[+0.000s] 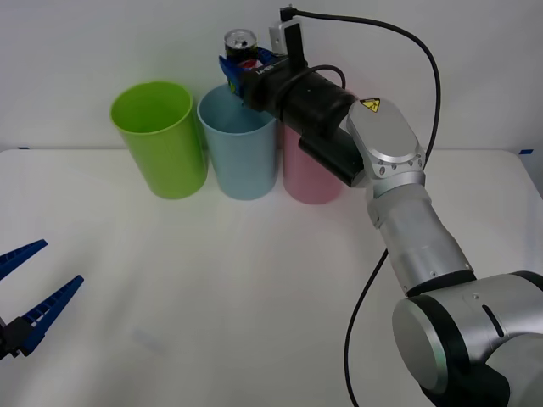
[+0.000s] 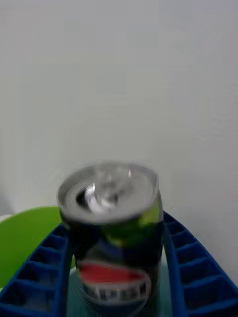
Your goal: Grasp the object on the table and drop it into the matching bin: aluminum can to the light blue bin, PET bottle to the pink bin.
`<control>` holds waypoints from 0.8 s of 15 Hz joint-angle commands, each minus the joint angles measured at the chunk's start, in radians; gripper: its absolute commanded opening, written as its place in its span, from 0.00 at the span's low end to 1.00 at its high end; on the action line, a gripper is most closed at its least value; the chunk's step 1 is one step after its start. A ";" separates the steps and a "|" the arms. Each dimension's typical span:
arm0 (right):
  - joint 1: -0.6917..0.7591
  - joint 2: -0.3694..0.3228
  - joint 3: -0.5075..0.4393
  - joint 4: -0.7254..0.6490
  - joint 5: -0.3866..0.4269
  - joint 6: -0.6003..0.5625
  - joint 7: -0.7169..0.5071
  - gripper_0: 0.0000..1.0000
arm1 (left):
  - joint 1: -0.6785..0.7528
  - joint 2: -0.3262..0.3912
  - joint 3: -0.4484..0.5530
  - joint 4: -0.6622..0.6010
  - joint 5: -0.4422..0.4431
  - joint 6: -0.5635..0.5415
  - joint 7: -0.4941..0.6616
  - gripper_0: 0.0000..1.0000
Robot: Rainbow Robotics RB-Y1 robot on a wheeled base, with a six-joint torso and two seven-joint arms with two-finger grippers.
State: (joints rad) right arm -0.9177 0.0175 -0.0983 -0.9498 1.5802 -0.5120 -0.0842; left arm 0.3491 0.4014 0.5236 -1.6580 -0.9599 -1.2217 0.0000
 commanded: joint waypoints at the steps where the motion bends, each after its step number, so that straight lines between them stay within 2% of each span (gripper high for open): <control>1: 0.002 0.000 -0.001 -0.001 0.000 0.000 0.009 1.00 | 0.000 0.000 0.000 0.000 0.000 0.000 0.000 1.00; 4: 0.000 -0.007 -0.003 -0.001 -0.009 -0.005 0.009 1.00 | 0.000 0.000 0.000 0.000 0.000 0.000 0.000 1.00; 7: 0.016 -0.045 0.008 -0.007 -0.042 -0.046 0.012 1.00 | 0.000 0.000 0.000 0.000 0.000 0.000 0.000 1.00; 9: 0.068 -0.087 0.060 -0.084 -0.069 -0.057 0.006 1.00 | 0.000 0.000 0.000 0.000 0.000 0.000 0.000 1.00; 12: 0.171 -0.169 0.155 -0.222 -0.154 -0.057 -0.011 1.00 | 0.000 0.000 0.000 0.000 0.000 0.000 0.000 1.00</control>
State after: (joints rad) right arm -0.7696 -0.1290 0.0308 -1.1390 1.4522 -0.5691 -0.0914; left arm 0.3490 0.4014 0.5236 -1.6580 -0.9599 -1.2217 0.0000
